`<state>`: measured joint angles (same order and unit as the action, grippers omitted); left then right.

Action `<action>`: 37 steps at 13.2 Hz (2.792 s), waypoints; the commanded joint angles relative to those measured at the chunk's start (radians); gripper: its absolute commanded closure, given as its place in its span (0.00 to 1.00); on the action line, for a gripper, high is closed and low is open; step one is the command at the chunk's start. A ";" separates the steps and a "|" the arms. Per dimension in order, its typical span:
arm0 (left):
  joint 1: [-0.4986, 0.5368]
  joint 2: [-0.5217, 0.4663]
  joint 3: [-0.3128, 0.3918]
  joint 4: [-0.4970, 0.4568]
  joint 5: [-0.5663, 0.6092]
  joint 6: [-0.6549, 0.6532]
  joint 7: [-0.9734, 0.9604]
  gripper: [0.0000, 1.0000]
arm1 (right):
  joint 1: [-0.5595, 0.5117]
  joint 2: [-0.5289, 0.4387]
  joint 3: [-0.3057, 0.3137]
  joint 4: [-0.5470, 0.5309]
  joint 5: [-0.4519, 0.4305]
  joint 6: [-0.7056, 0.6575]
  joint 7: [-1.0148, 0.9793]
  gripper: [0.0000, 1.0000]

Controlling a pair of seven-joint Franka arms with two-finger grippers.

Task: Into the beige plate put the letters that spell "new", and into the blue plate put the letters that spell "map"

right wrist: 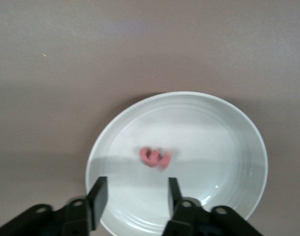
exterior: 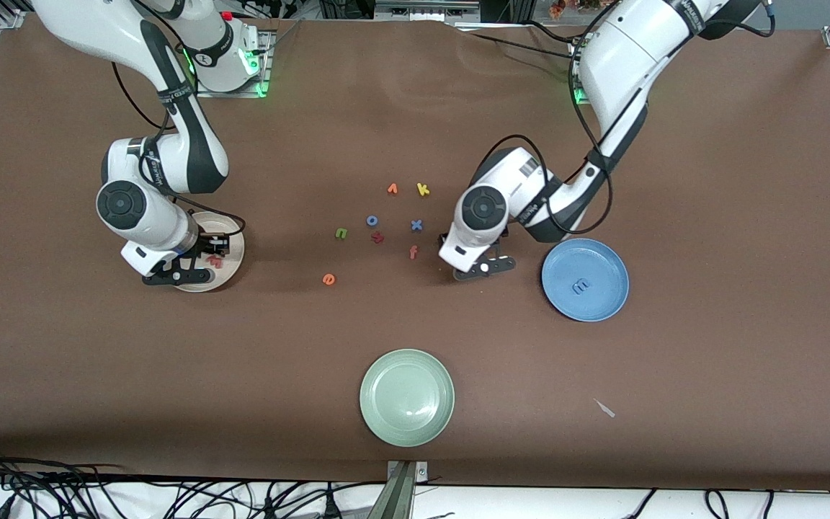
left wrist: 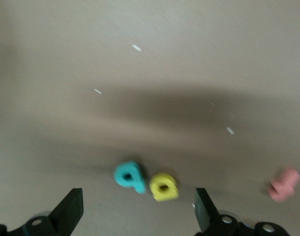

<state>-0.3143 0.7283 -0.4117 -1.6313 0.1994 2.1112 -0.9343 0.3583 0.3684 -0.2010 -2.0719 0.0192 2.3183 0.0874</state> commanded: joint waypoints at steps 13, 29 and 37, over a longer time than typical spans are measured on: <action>-0.054 0.071 0.002 -0.019 0.274 0.125 0.799 0.16 | 0.112 0.087 0.276 0.076 0.027 0.074 0.748 0.00; -0.048 0.026 -0.019 -0.082 0.281 0.090 0.865 0.78 | 0.154 0.165 0.305 0.030 0.025 0.219 0.767 0.39; 0.039 -0.116 -0.030 -0.056 0.224 -0.072 0.952 0.89 | 0.163 0.169 0.305 0.041 0.024 0.219 0.756 1.00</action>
<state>-0.3305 0.6994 -0.4254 -1.6672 0.4545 2.1139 -0.0558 0.5151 0.5320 0.1000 -2.0371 0.0351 2.5267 0.8606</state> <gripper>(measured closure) 0.718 0.740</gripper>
